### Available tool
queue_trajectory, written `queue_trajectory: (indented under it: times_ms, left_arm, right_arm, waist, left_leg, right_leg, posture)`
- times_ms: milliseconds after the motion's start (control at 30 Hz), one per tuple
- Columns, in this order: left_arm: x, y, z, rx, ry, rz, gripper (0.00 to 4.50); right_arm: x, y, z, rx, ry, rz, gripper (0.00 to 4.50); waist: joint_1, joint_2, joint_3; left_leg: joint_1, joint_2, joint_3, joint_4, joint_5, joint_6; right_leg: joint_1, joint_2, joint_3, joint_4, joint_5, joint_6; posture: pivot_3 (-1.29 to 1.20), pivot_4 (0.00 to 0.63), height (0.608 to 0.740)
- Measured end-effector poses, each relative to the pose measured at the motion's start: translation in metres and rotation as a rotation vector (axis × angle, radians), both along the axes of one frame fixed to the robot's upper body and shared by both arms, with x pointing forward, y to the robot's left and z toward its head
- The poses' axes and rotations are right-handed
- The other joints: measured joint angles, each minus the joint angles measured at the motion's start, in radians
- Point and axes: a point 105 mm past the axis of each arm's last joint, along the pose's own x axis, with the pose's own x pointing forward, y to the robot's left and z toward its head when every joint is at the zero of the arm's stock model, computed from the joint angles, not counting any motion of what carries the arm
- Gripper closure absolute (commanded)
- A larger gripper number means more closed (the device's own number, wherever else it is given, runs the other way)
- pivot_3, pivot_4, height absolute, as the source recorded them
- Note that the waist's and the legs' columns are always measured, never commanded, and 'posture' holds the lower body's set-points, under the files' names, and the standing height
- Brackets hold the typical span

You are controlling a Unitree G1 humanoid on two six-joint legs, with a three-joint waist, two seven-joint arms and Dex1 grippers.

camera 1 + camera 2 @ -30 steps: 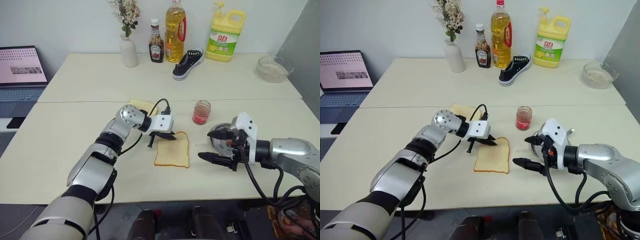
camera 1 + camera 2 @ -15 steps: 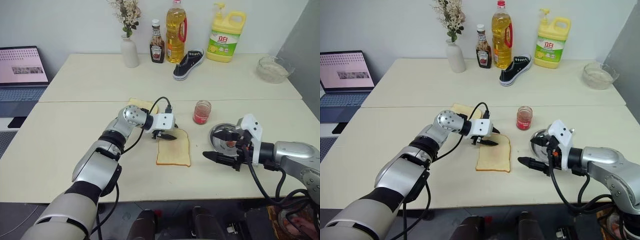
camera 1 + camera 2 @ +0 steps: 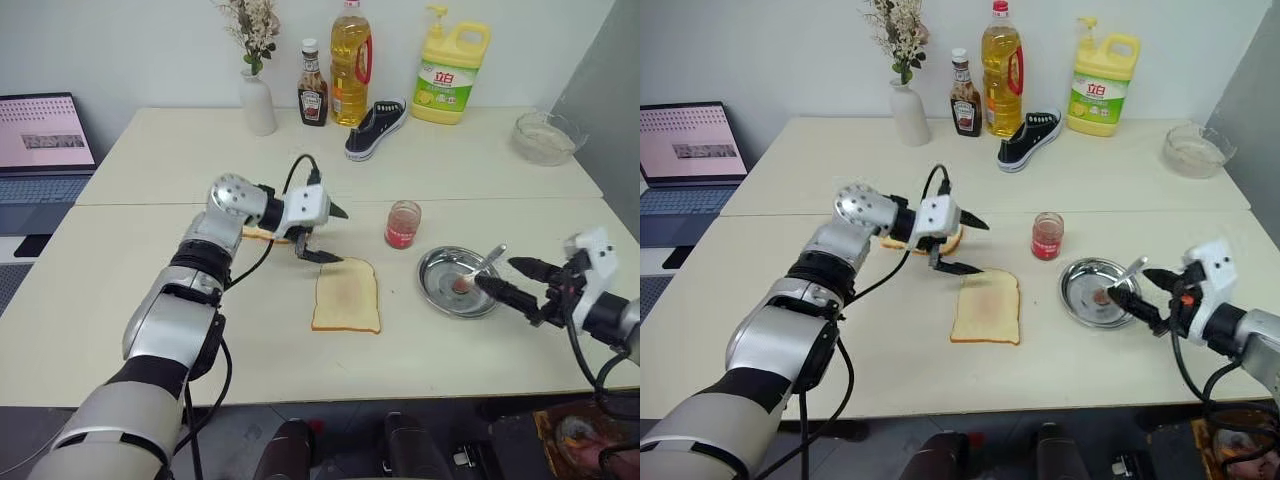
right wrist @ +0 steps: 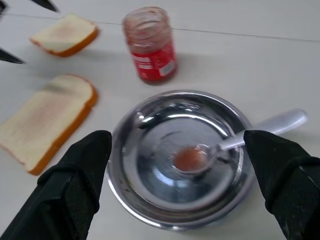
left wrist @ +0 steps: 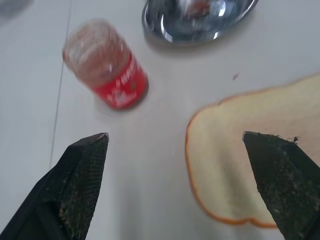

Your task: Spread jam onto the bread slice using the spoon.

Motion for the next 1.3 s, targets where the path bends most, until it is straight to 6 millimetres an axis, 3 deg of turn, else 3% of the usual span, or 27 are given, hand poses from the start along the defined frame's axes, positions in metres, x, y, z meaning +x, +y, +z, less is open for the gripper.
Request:
queue_trajectory:
  times_ms: [133, 400, 700, 1067, 1167, 1300]
  left_arm:
    - [-0.026, -0.005, -0.007, -0.017, 0.101, -0.088, 0.02]
    - [-0.039, -0.011, 0.000, -0.016, 0.111, -0.109, 0.02]
    - [-0.046, -0.005, -0.007, -0.001, 0.137, -0.087, 0.02]
    - [-0.048, -0.001, -0.007, 0.004, 0.132, -0.072, 0.02]
    - [-0.048, -0.001, -0.007, 0.004, 0.133, -0.069, 0.00]
    - [-0.047, -0.001, -0.007, 0.003, 0.131, -0.066, 0.00]
  right_arm:
    - [0.021, -0.016, -0.001, 0.150, 0.004, -0.078, 0.00]
    - [0.064, -0.038, -0.011, 0.425, 0.071, -0.147, 0.00]
    - [0.085, -0.033, -0.039, 0.537, 0.176, -0.132, 0.00]
    - [0.095, -0.017, -0.047, 0.567, 0.203, -0.080, 0.00]
    - [0.096, -0.017, -0.050, 0.582, 0.204, -0.082, 0.57]
    - [0.100, -0.017, -0.045, 0.598, 0.183, -0.076, 1.96]
  waist:
    - [-0.006, 0.001, 0.000]
    - [-0.001, 0.001, 0.000]
    - [-0.002, 0.001, 0.000]
    - [-0.002, 0.001, 0.000]
    - [-0.002, 0.001, 0.000]
    - [-0.003, 0.001, 0.000]
  left_leg:
    - [0.001, 0.001, 0.001, 0.000, 0.000, 0.000]
    - [0.001, 0.000, 0.002, 0.001, 0.000, 0.000]
    - [0.001, 0.000, 0.003, 0.001, 0.000, 0.000]
    - [0.001, 0.000, 0.003, 0.001, 0.000, 0.000]
    - [0.001, 0.000, 0.003, 0.001, 0.000, 0.000]
    - [0.001, 0.000, 0.003, 0.001, 0.000, 0.000]
  right_leg:
    - [0.000, 0.001, 0.001, 0.001, 0.002, -0.003]
    - [0.000, 0.001, 0.002, 0.000, 0.003, -0.005]
    - [0.000, 0.001, 0.002, 0.001, 0.003, -0.005]
    - [0.000, 0.001, 0.002, 0.000, 0.003, -0.005]
    - [0.000, 0.001, 0.002, 0.000, 0.003, -0.005]
    - [0.000, 0.001, 0.002, 0.001, 0.003, -0.005]
  posture:
    - [0.00, 0.150, 0.740]
    - [0.00, 0.150, 0.740]
    - [0.00, 0.150, 0.740]
    - [0.00, 0.150, 0.740]
    - [0.00, 0.150, 0.740]
    - [0.00, 0.150, 0.740]
